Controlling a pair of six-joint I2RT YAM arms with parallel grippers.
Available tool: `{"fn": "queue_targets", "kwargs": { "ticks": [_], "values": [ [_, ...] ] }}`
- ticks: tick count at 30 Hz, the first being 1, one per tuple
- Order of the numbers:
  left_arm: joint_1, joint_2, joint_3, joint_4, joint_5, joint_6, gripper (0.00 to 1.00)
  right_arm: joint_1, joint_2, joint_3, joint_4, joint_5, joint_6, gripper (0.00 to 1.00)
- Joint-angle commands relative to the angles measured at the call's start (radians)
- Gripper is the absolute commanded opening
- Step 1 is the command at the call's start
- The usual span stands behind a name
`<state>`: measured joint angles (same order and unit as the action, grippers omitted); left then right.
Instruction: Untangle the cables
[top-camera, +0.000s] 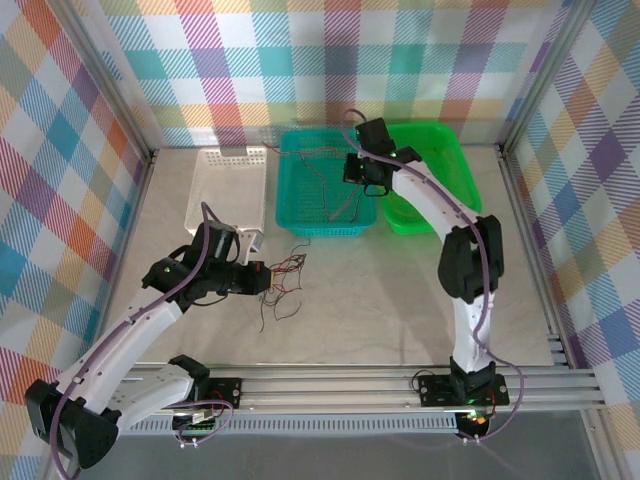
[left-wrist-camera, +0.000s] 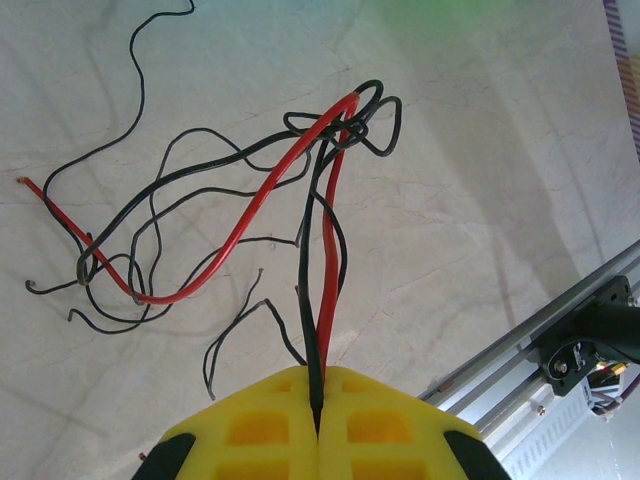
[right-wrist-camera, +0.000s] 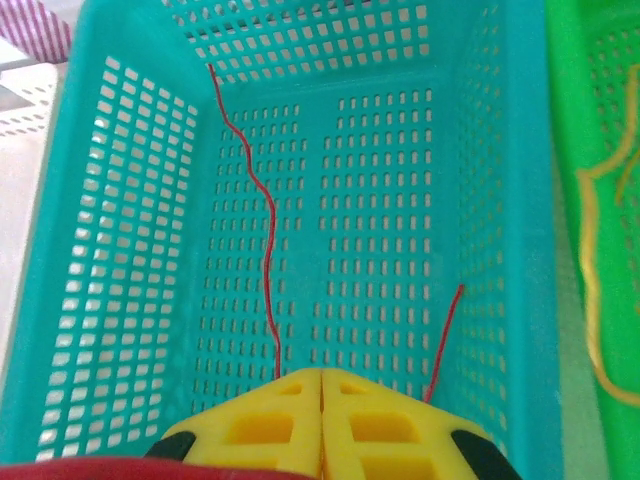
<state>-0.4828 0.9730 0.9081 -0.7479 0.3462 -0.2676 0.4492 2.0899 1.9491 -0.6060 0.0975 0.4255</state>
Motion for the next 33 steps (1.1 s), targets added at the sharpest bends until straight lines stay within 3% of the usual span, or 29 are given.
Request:
{"fn": "queue_targets", "kwargs": {
  "ticks": [1, 9, 20, 26, 33],
  "values": [
    [-0.007, 0.001, -0.009, 0.025, -0.008, 0.020, 0.00, 0.000, 0.104, 0.122, -0.116, 0.030, -0.025, 0.00],
    [-0.008, 0.010, -0.008, 0.027, -0.005, 0.021, 0.00, -0.001, 0.346, 0.430, -0.307, 0.083, -0.035, 0.00],
    [-0.008, 0.027, -0.005, 0.028, -0.003, 0.024, 0.00, -0.021, 0.541, 0.665, -0.433, 0.112, -0.009, 0.00],
    [-0.007, 0.030, -0.005, 0.027, -0.005, 0.025, 0.00, -0.029, 0.584, 0.697, -0.468, 0.141, -0.014, 0.00],
    [-0.008, 0.044, -0.004, 0.026, -0.001, 0.027, 0.00, -0.029, 0.553, 0.698, -0.465, 0.148, -0.021, 0.33]
  ]
}}
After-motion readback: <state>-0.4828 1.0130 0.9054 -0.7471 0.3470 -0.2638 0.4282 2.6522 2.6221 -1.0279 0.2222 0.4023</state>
